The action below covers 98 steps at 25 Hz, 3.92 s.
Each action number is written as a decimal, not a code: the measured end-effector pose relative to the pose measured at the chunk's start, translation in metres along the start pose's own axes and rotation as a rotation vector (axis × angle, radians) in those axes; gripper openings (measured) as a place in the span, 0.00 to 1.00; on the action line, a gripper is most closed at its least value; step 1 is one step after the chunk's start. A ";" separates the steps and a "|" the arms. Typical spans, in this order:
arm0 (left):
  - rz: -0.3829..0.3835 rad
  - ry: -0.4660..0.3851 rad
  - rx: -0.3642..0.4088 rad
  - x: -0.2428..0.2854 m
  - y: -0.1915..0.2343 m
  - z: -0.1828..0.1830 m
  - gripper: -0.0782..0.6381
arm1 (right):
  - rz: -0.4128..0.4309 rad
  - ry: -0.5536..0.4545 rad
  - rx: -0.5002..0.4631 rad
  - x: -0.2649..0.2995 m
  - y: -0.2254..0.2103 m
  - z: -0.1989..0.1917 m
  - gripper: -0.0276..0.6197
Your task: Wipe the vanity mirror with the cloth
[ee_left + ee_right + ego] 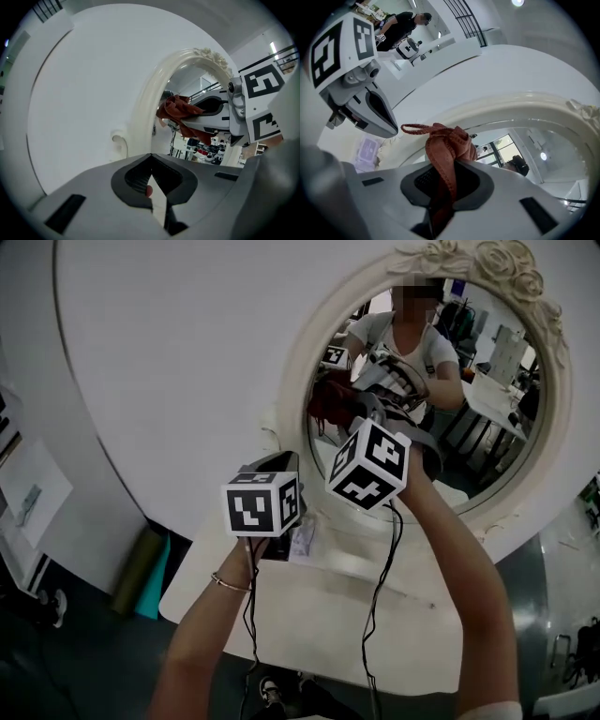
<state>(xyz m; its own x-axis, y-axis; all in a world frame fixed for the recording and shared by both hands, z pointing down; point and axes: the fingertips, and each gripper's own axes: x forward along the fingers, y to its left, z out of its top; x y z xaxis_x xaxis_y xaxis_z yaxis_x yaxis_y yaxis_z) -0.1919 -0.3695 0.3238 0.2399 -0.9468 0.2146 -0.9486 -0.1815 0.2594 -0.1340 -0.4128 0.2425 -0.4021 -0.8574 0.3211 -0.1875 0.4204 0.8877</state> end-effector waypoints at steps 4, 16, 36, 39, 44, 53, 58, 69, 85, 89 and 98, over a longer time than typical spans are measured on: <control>0.013 0.067 -0.038 0.005 0.013 -0.049 0.11 | 0.080 0.015 0.010 0.019 0.055 -0.020 0.14; 0.019 0.195 -0.061 0.000 0.027 -0.135 0.11 | 0.251 0.081 0.137 0.049 0.164 -0.073 0.14; -0.177 -0.106 0.092 -0.006 -0.105 0.084 0.11 | -0.134 0.079 0.026 -0.104 -0.113 -0.056 0.14; -0.203 -0.145 0.118 -0.004 -0.127 0.119 0.11 | -0.203 0.083 -0.004 -0.119 -0.154 -0.054 0.14; -0.204 -0.208 0.188 0.001 -0.152 0.167 0.11 | -0.278 0.098 -0.070 -0.132 -0.207 -0.046 0.14; -0.211 -0.183 0.174 0.021 -0.158 0.160 0.11 | -0.201 0.104 -0.087 -0.122 -0.197 -0.051 0.14; -0.208 -0.156 0.166 0.027 -0.152 0.141 0.11 | -0.212 0.105 -0.117 -0.113 -0.177 -0.053 0.14; -0.163 0.074 0.093 0.032 -0.094 -0.009 0.11 | -0.015 0.103 -0.003 -0.064 -0.042 -0.081 0.14; -0.139 0.305 0.027 0.053 -0.055 -0.212 0.11 | 0.274 0.104 0.137 0.020 0.188 -0.170 0.14; -0.131 0.335 0.016 0.053 -0.054 -0.231 0.11 | 0.326 0.116 0.151 0.029 0.222 -0.183 0.14; -0.133 0.296 0.020 0.055 -0.069 -0.188 0.11 | 0.310 0.101 0.148 0.005 0.180 -0.174 0.14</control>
<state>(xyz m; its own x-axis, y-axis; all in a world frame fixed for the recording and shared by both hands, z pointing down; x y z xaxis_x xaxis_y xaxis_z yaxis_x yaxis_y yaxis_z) -0.0742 -0.3592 0.4952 0.4088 -0.7965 0.4455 -0.9081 -0.3061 0.2859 -0.0136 -0.3934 0.4611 -0.3714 -0.7041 0.6052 -0.2008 0.6973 0.6881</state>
